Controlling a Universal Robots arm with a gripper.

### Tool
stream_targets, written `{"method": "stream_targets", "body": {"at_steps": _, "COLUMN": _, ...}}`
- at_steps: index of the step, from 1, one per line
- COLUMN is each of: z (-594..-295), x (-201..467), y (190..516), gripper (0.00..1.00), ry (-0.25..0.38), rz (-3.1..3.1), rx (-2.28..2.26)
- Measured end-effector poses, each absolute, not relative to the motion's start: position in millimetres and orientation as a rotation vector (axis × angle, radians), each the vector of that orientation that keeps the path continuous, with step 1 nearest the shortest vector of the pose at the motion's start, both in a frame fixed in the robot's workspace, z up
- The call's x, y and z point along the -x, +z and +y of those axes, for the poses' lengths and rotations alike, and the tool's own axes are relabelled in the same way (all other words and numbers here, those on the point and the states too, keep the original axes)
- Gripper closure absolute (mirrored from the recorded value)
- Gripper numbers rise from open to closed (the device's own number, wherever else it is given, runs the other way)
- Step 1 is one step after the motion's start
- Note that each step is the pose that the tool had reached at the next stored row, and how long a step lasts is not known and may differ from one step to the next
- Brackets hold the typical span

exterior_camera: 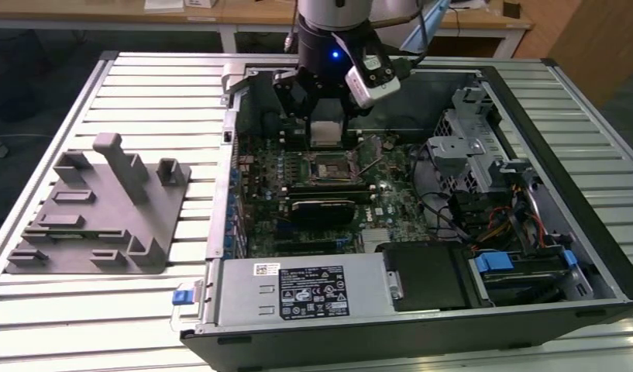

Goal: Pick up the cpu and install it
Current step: 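Pick up the cpu and move it towards the insertion slot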

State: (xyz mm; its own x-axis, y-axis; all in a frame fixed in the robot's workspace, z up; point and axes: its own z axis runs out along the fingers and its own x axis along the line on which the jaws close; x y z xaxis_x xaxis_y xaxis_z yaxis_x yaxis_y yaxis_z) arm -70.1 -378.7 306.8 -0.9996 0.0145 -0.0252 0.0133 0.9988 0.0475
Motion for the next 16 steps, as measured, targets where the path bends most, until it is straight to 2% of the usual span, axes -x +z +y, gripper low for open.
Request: {"method": "stream_targets", "body": {"at_steps": 16, "z": -368.1, "x": 49.1, "y": 279.6, "gripper": 0.46, "ry": 0.074, "rz": 3.116, "rx": -0.002}}
